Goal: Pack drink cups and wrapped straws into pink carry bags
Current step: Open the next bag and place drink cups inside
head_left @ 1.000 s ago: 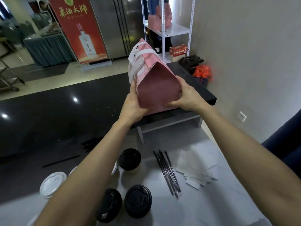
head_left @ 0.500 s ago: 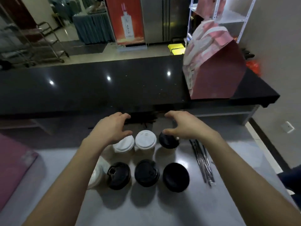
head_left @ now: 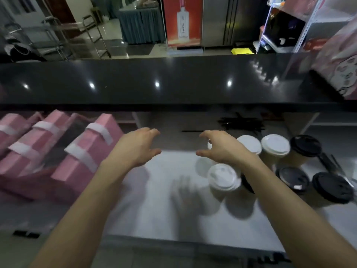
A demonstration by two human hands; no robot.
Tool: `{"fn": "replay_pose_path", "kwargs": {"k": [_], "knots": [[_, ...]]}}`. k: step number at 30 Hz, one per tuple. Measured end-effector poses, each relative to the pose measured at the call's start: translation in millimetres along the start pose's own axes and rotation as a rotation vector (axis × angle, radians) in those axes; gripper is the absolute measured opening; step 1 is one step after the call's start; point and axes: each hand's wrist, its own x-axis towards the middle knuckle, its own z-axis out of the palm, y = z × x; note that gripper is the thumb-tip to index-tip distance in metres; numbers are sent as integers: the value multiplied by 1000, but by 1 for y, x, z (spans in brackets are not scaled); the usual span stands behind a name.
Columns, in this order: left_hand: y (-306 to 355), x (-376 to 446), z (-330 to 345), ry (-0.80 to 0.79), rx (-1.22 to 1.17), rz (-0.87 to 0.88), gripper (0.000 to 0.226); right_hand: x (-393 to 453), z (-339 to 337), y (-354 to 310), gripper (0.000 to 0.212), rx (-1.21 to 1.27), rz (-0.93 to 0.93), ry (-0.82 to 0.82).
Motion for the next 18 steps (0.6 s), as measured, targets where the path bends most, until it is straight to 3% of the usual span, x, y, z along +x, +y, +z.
{"fn": "replay_pose_path", "kwargs": {"k": [5,9,15,18], "knots": [[-82,-38,-26,90,-53,68,55,12,36,-92,70,12,2,-23],[-134,-54,-43,167,-117,5,47,30,60,-150,67,32,-44,10],[-204,-79,-47,256,-118,-129,33,54,80,-240,57,226,-147,250],[-230,-82,-42,237,-99,-134,29,63,80,-280,83,121,-129,325]]}}
